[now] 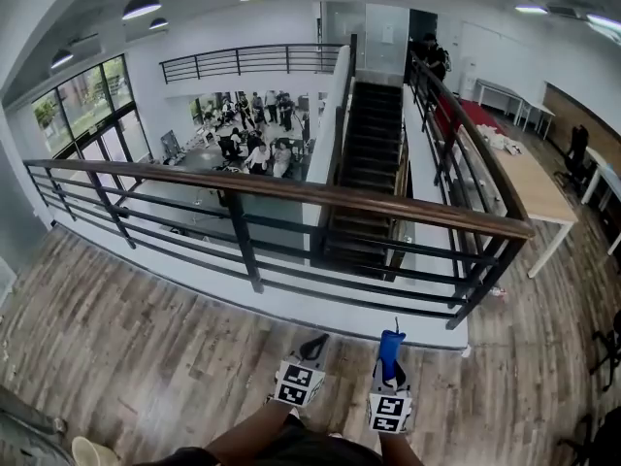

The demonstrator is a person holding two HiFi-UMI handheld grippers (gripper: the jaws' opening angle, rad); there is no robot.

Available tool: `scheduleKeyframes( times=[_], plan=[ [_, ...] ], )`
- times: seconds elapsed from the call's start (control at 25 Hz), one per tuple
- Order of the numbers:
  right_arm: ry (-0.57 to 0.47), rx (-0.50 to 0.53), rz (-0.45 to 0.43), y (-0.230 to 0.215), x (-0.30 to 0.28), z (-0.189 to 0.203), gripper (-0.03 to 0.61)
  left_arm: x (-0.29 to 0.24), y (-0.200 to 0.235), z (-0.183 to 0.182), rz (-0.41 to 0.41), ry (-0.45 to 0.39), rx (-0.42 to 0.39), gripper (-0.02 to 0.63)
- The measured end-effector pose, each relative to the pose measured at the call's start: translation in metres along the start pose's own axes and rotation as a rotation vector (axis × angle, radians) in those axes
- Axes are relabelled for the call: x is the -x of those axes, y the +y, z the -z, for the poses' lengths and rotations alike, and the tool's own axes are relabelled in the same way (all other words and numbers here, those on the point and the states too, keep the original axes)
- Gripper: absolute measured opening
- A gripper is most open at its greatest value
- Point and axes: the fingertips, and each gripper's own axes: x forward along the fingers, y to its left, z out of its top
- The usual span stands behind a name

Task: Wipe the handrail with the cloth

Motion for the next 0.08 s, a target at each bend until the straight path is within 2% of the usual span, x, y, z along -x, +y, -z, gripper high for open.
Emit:
scheduleKeyframes(
  times=[0.08],
  plan=[
    [0.017,0.004,0.008,0.0049,0.0021,0.0090,0.104,0.0059,-0.0100,0.0182,0.018,0.022,-0.010,0.004]
  ],
)
